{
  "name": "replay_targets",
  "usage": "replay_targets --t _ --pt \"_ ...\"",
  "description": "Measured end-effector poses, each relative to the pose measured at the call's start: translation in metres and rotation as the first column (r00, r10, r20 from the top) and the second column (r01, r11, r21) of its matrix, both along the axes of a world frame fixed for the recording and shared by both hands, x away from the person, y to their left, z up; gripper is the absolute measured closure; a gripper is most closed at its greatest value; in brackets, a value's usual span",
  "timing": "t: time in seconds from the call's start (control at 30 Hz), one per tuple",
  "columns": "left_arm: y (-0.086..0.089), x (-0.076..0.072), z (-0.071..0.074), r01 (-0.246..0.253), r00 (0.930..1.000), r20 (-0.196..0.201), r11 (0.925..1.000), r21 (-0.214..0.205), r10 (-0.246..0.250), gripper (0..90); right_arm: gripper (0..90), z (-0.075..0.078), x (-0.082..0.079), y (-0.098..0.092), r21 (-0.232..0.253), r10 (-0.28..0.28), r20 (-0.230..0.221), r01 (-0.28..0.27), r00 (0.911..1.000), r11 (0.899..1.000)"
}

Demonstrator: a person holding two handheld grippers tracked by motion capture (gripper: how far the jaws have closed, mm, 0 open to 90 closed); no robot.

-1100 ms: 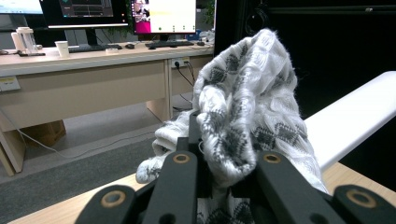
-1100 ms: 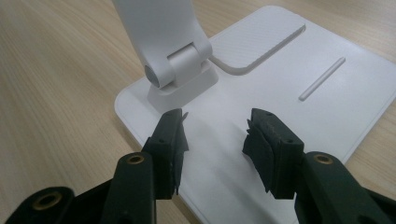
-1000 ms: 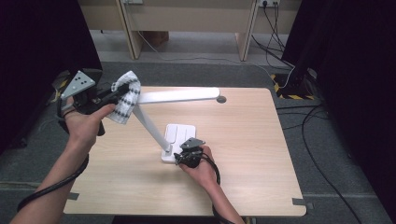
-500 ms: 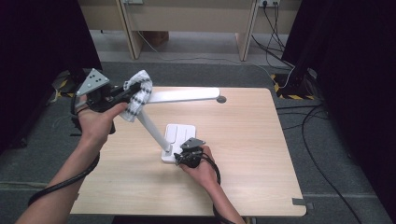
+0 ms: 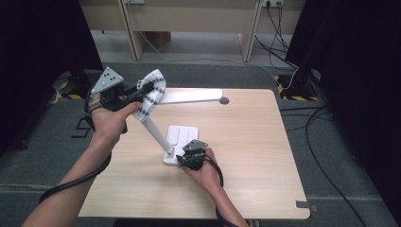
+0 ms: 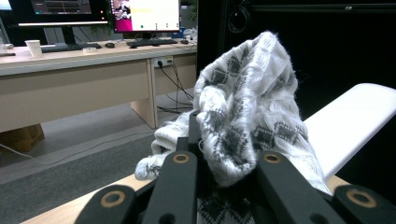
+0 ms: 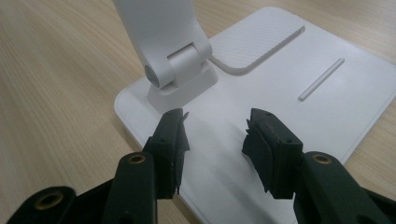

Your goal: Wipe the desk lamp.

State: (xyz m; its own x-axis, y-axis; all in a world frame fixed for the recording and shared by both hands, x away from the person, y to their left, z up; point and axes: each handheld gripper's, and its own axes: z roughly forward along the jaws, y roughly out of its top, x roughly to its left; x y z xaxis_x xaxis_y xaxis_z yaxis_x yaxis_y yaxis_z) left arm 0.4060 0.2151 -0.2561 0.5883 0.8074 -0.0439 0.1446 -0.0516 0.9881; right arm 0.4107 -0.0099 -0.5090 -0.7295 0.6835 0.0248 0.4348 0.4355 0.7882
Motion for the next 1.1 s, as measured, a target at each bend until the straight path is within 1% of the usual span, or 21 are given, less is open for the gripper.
replay_targets --t 0.23,0.37,0.5,0.83,1.1 --pt "-0.009 0.002 0.002 0.015 0.9999 0.003 0.9998 0.01 -0.015 82.3 57.9 0.0 0.0 -0.001 0.004 0.002 0.002 -0.002 1.0 1.0" --pt "-0.014 0.002 0.003 0.018 0.9998 0.0 0.9998 0.012 -0.018 82.3 58.3 0.0 0.0 -0.001 -0.003 0.001 -0.001 -0.001 1.0 1.0" --pt "-0.02 0.004 0.004 0.027 0.9996 0.002 0.9995 0.017 -0.027 82.3 58.3 0.0 0.0 -0.001 0.003 0.004 0.0 -0.004 1.0 1.0" --pt "-0.04 0.006 0.009 0.055 0.9985 0.002 0.9981 0.028 -0.055 82.4 58.3 -0.001 0.0 -0.002 0.005 0.005 0.005 -0.005 1.0 1.0" --pt "-0.06 0.009 0.014 0.086 0.9963 -0.005 0.9955 0.04 -0.085 82.4 58.3 -0.001 0.0 -0.002 0.006 0.004 0.003 -0.004 1.0 1.0"
